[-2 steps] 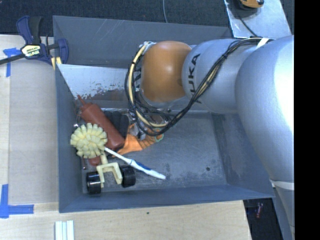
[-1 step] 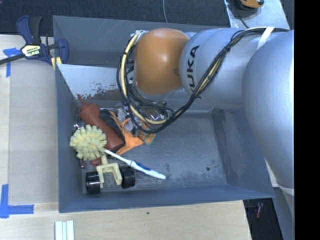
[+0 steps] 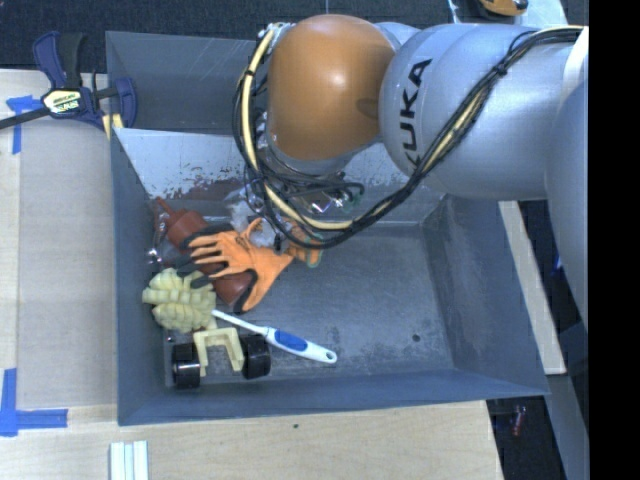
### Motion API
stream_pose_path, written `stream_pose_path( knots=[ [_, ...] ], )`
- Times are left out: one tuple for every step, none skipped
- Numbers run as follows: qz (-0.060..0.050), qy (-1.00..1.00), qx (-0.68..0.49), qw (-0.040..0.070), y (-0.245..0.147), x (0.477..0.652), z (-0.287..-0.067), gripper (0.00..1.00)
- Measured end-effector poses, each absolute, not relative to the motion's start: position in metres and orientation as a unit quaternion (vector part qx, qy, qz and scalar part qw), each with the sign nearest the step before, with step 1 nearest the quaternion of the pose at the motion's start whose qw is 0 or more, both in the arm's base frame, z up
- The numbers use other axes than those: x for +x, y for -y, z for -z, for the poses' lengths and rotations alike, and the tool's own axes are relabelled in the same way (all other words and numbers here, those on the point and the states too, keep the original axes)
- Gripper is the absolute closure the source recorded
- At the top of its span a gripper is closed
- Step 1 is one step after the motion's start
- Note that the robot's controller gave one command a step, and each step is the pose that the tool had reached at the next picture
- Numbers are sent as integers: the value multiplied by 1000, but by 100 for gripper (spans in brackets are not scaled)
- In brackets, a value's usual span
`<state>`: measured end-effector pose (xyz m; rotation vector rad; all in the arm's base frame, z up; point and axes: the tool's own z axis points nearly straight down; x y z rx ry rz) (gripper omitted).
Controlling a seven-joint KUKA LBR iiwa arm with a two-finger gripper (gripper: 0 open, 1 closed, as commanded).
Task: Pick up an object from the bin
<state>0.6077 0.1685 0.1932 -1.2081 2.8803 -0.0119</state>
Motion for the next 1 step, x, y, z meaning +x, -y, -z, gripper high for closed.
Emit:
stream_pose_path(
  knots=[
    [3, -942, -336, 12, -167, 606, -277, 100]
  ],
)
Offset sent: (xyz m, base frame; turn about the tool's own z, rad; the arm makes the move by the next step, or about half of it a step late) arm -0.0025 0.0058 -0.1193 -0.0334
